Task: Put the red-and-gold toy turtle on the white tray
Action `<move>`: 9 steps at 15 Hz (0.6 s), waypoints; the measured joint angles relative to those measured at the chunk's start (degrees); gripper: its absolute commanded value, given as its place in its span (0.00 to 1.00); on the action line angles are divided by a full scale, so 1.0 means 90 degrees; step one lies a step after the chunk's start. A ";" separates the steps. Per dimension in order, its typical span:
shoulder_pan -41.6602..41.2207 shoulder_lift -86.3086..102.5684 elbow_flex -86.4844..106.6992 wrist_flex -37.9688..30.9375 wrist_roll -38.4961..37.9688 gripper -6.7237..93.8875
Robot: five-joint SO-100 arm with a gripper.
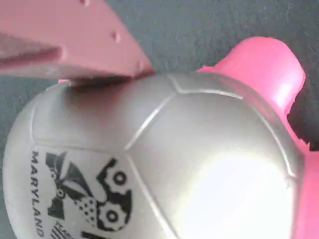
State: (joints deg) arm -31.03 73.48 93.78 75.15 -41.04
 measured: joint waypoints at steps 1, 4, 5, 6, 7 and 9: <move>0.0010 0.0010 0.0000 0.0049 0.0098 0.07; 0.0049 0.0479 0.0010 0.0586 0.0391 0.07; 0.0020 0.0879 0.0010 0.0742 0.0547 0.07; 0.0029 0.1309 0.0010 0.1006 0.0713 0.07; 0.0049 0.1709 -0.0020 0.1260 0.0820 0.07; 0.0039 0.2451 -0.0254 0.1660 0.1172 0.07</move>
State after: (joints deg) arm -30.67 95.54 91.49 90.09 -30.50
